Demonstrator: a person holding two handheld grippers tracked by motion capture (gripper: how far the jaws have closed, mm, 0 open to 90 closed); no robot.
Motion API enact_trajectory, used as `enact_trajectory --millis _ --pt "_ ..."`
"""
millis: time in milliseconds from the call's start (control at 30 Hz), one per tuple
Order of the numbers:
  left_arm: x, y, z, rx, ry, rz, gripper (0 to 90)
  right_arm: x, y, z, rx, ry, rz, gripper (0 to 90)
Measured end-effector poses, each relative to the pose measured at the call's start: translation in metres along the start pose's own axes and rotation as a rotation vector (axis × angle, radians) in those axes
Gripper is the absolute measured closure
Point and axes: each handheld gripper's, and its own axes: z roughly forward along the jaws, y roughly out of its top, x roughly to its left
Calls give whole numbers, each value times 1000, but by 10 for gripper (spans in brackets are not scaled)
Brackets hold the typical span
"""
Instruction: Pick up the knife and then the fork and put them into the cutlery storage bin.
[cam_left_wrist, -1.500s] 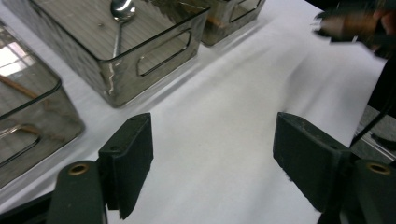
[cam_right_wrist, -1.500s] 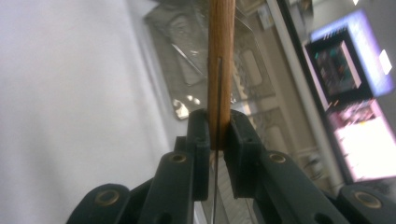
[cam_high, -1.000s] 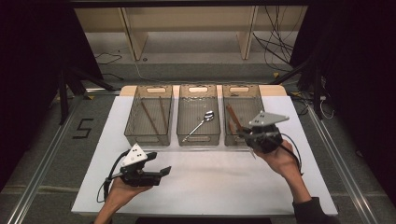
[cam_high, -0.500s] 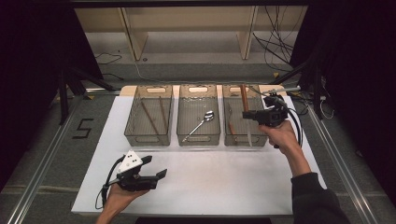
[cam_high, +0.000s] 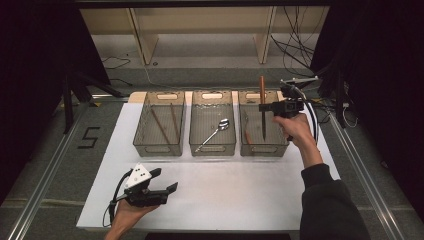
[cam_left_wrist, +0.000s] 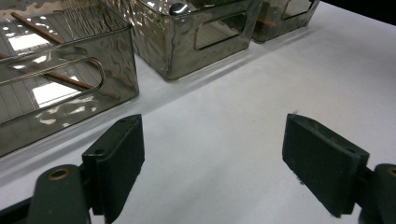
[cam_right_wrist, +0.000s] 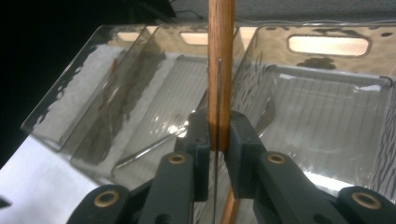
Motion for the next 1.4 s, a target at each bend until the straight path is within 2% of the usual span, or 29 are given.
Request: enact_trajectory --millis 300,533,1000,1067,1133,1200,1400 --pt "-2 -2 2 13 2 16 203 -9 8 24 2 -72 42 811" --pt "-1 -2 1 15 3 15 203 -16 5 39 23 -130 48 811" --pt "-2 -2 2 12 2 11 201 -13 -5 54 56 -136 56 807" --pt "-2 -3 2 11 -1 8 199 -14 -8 56 63 -136 68 798" --pt "-1 -2 2 9 -3 3 198 -17 -11 58 61 -119 101 694" --pt "-1 -3 2 8 -2 1 197 -18 -13 59 68 -103 115 648" --pt "-1 -3 2 13 -1 0 196 -13 -11 53 46 -67 94 565"
